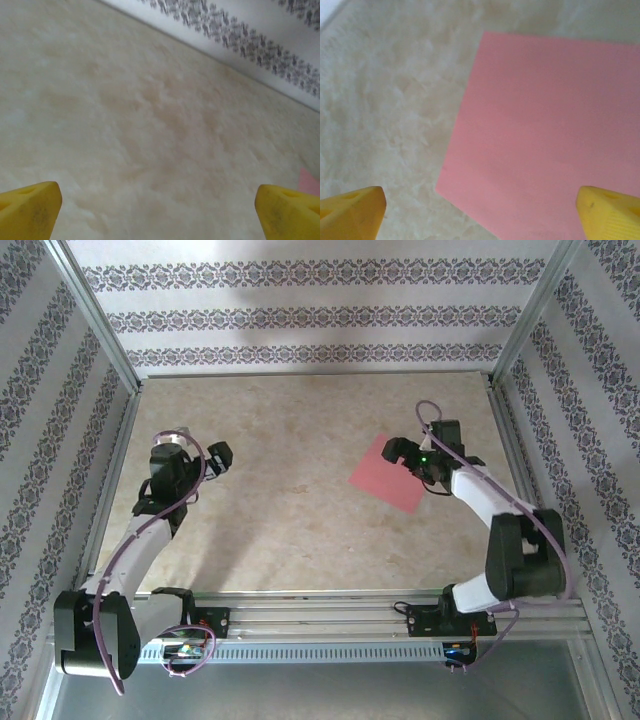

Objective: Fold a paper plane with a square sheet of paper (pick it up from the middle)

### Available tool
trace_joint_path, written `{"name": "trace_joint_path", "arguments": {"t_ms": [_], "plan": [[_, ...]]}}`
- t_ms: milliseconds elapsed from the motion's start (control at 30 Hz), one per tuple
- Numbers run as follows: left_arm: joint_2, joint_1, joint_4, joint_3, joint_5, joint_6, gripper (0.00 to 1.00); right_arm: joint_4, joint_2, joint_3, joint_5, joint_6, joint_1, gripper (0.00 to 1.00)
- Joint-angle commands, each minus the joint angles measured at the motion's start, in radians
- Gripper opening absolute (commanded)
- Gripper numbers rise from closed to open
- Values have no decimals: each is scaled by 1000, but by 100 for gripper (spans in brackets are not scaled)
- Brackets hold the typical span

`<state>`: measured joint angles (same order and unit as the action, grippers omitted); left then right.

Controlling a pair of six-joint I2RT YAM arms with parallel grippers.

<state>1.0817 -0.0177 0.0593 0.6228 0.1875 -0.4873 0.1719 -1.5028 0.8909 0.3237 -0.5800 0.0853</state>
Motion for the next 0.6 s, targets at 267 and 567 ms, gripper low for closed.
{"name": "trace_joint_path", "arguments": {"t_ms": [267, 567], "plan": [[105, 9, -116, 65, 198, 0, 99, 76, -288, 261, 3, -44, 37, 89], [150, 7, -146, 86, 219, 14, 99, 145, -419, 336, -15, -35, 44, 89]]}}
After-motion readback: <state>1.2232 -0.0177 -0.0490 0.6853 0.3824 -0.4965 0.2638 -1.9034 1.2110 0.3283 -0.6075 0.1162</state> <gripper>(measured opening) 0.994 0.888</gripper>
